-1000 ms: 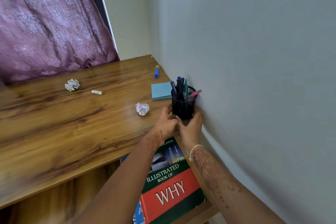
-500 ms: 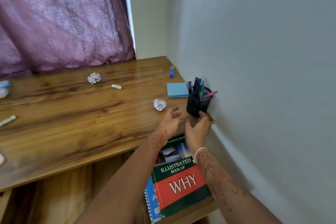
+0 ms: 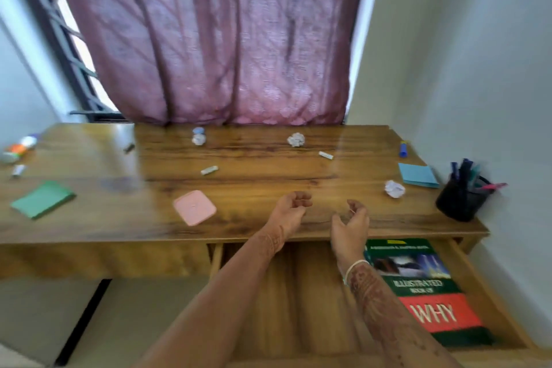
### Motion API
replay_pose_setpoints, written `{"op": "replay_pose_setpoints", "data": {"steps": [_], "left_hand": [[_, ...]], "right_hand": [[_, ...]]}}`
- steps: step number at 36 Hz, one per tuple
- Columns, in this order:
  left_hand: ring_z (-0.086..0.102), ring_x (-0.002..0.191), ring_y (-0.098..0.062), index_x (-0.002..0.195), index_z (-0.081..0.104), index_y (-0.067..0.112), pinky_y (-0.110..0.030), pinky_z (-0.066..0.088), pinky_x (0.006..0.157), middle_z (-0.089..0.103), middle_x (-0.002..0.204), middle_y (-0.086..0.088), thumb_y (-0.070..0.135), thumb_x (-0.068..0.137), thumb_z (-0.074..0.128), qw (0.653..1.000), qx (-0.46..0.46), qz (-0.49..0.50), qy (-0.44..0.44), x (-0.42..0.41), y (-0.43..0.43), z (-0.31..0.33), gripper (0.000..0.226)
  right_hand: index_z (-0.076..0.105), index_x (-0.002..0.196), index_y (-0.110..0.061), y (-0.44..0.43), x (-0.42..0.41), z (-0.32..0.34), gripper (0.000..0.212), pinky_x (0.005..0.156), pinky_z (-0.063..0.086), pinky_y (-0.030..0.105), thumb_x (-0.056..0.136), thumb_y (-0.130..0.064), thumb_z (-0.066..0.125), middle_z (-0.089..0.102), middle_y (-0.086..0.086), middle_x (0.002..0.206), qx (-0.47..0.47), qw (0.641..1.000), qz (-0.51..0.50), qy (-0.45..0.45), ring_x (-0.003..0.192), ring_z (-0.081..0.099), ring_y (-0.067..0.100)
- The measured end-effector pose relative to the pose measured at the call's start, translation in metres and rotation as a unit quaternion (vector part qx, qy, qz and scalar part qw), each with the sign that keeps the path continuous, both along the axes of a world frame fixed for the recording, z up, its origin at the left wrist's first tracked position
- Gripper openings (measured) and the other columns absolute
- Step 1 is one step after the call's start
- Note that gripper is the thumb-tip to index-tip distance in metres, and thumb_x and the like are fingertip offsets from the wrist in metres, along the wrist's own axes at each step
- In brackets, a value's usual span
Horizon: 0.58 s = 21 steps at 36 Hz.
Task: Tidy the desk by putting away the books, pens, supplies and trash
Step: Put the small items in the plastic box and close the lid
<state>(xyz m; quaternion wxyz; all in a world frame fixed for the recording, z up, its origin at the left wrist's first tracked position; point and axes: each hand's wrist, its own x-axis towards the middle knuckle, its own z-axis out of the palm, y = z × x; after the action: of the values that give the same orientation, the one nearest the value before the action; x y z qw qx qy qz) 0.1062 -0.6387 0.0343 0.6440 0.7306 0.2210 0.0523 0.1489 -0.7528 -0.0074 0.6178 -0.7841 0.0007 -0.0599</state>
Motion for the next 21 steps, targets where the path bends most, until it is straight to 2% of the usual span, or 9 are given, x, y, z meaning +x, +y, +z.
{"op": "replay_pose_setpoints", "data": {"steps": [2, 6, 9, 12, 15, 18, 21], "left_hand": [[0.060, 0.103, -0.016, 0.122, 0.058, 0.011, -0.030, 0.049, 0.094, 0.064, 0.113, -0.002, -0.004, 0.094, 0.043, 1.000, 0.009, 0.024, -0.002, -0.027, 0.029, -0.001, 0.035], [0.061, 0.099, -0.014, 0.116, 0.059, 0.015, -0.026, 0.050, 0.084, 0.066, 0.111, 0.001, -0.002, 0.094, 0.046, 0.997, 0.018, 0.078, -0.009, -0.081, 0.087, -0.001, 0.031], [0.062, 0.107, -0.018, 0.105, 0.060, 0.019, -0.036, 0.049, 0.100, 0.067, 0.110, 0.000, -0.002, 0.093, 0.047, 0.993, 0.004, 0.113, -0.019, -0.117, 0.129, -0.003, 0.028], [0.064, 0.104, -0.020, 0.108, 0.061, 0.013, -0.039, 0.051, 0.098, 0.069, 0.108, -0.003, -0.006, 0.092, 0.046, 0.985, -0.016, 0.168, -0.028, -0.152, 0.169, -0.003, 0.030], [0.064, 0.105, -0.024, 0.113, 0.059, 0.008, -0.041, 0.051, 0.098, 0.068, 0.113, -0.009, -0.007, 0.092, 0.046, 0.974, -0.021, 0.223, -0.033, -0.185, 0.207, -0.001, 0.029], [0.061, 0.110, -0.020, 0.119, 0.058, 0.011, -0.039, 0.048, 0.102, 0.066, 0.116, -0.005, 0.000, 0.096, 0.047, 0.962, -0.030, 0.270, -0.034, -0.220, 0.239, 0.001, 0.028], [0.060, 0.110, -0.016, 0.119, 0.060, 0.014, -0.037, 0.049, 0.101, 0.066, 0.117, -0.002, 0.003, 0.096, 0.050, 0.949, -0.020, 0.313, -0.039, -0.251, 0.278, -0.005, 0.028]], "right_hand": [[0.048, 0.128, -0.014, 0.029, -0.020, 0.002, 0.045, 0.100, 0.041, 0.036, 0.085, -0.007, 0.059, 0.047, 0.006, 0.131, -0.003, 1.000, 0.020, -0.004, 0.116, 0.049, 0.023], [0.049, 0.124, -0.019, 0.087, -0.058, 0.005, 0.038, 0.099, 0.043, 0.038, 0.088, -0.011, 0.058, 0.046, -0.002, 0.123, -0.002, 0.997, 0.083, 0.000, 0.114, 0.049, 0.020], [0.050, 0.118, -0.025, 0.130, -0.086, 0.009, 0.033, 0.100, 0.044, 0.038, 0.089, -0.012, 0.059, 0.047, -0.002, 0.123, -0.006, 0.991, 0.131, 0.009, 0.114, 0.049, 0.017], [0.053, 0.119, -0.022, 0.176, -0.113, 0.015, 0.033, 0.101, 0.045, 0.041, 0.088, -0.012, 0.060, 0.048, -0.001, 0.124, -0.019, 0.983, 0.180, 0.018, 0.116, 0.049, 0.017], [0.054, 0.113, -0.020, 0.222, -0.136, 0.020, 0.028, 0.097, 0.045, 0.034, 0.088, -0.008, 0.060, 0.051, 0.001, 0.120, -0.018, 0.971, 0.240, 0.004, 0.113, 0.052, 0.019], [0.055, 0.115, -0.017, 0.270, -0.155, 0.019, 0.028, 0.090, 0.042, 0.025, 0.089, -0.009, 0.060, 0.054, 0.001, 0.120, -0.010, 0.950, 0.311, 0.013, 0.110, 0.054, 0.016], [0.054, 0.114, -0.019, 0.320, -0.171, 0.013, 0.027, 0.091, 0.043, 0.026, 0.089, -0.011, 0.060, 0.056, 0.004, 0.122, -0.026, 0.929, 0.368, 0.010, 0.106, 0.054, 0.015]]}}
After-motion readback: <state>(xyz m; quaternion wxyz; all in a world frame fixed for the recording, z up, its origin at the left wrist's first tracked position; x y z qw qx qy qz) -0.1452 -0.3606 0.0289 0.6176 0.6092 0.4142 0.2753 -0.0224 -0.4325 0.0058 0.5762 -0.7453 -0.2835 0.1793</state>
